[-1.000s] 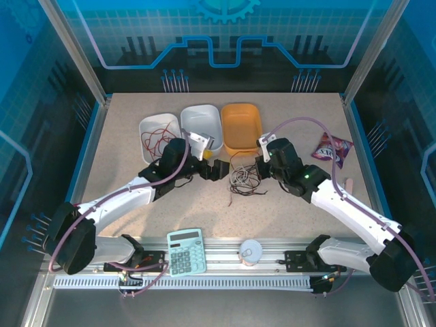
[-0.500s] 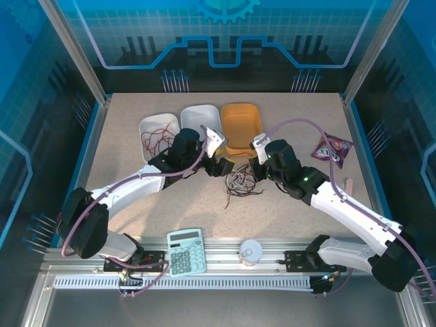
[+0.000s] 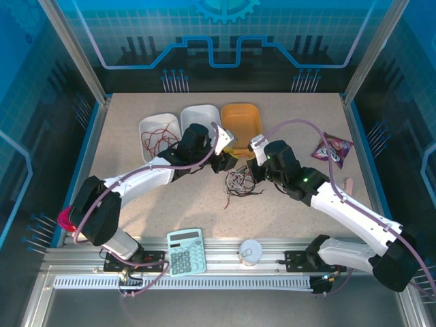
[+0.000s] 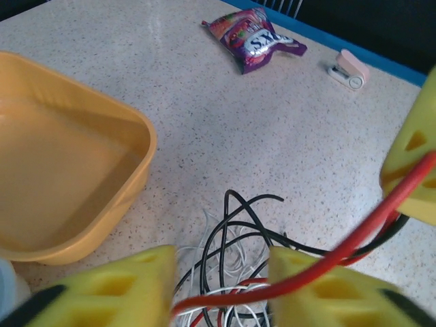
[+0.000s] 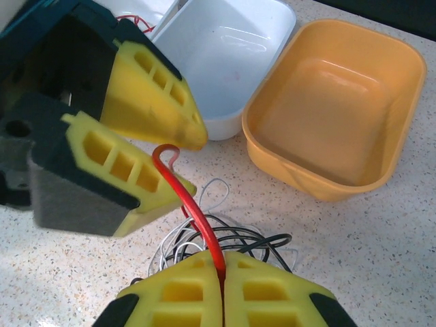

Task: Untangle the cables

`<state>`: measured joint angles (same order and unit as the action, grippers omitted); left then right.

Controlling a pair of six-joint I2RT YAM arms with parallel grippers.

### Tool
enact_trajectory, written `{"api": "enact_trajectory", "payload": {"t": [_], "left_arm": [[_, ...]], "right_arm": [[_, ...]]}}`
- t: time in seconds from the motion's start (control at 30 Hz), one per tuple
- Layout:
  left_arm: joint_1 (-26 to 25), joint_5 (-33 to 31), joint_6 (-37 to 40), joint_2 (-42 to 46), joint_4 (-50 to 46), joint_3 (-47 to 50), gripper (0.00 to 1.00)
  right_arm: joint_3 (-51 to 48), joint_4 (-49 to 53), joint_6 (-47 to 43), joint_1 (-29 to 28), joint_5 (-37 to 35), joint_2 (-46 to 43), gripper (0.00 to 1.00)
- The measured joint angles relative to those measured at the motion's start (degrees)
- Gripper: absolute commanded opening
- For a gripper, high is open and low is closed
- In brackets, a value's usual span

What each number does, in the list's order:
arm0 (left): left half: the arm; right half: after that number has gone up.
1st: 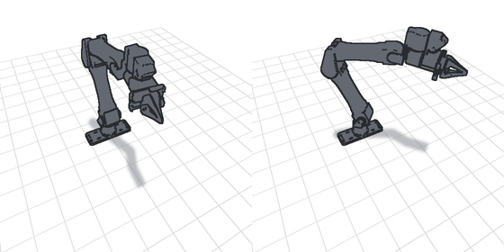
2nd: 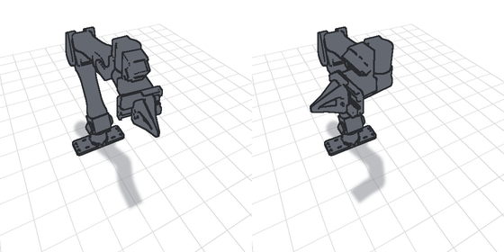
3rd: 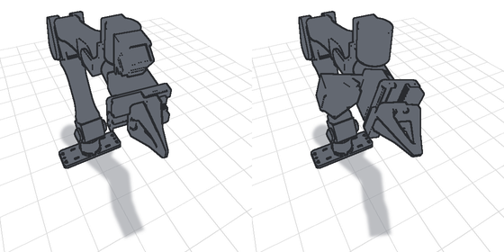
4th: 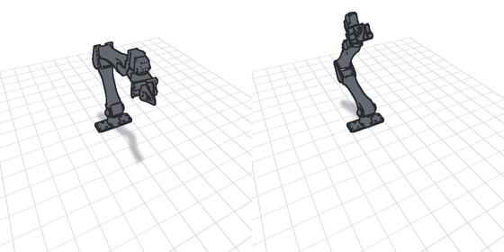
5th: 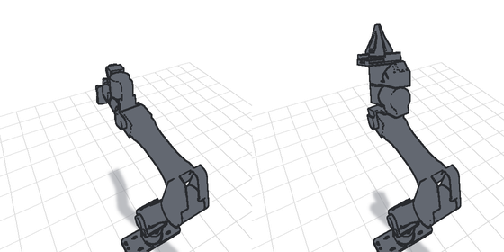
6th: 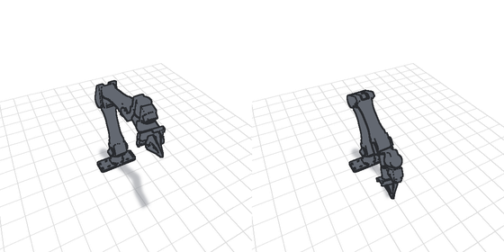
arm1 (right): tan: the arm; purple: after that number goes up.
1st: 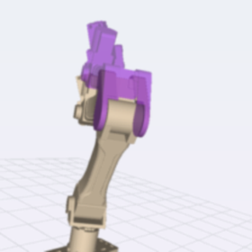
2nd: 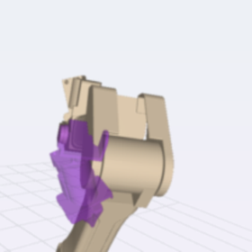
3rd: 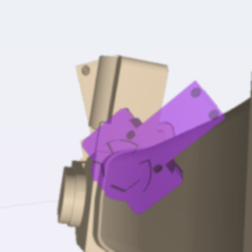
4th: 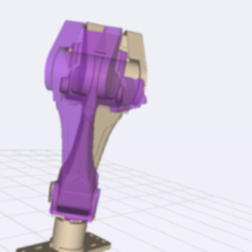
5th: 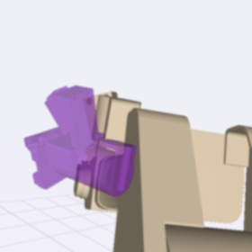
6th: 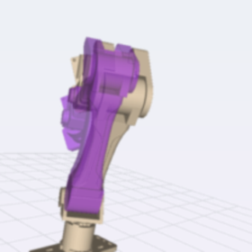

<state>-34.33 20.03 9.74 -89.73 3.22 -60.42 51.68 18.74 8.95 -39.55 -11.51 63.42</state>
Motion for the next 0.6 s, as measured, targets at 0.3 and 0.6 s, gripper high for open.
{"api": "enact_trajectory", "payload": {"t": [0.3,0.6], "left_arm": [[-1.01,-1.27,-0.35,0.04,-0.04,-0.48,0.0],[-1.09,-3.98,-3.17,7.17,1.18,1.79,0.0]], "right_arm": [[-0.35,0.07,0.66,-0.31,-1.97,-0.46,0.34],[-4.04,-0.39,4.15,-0.15,-5.44,-2.84,0.72]]}}
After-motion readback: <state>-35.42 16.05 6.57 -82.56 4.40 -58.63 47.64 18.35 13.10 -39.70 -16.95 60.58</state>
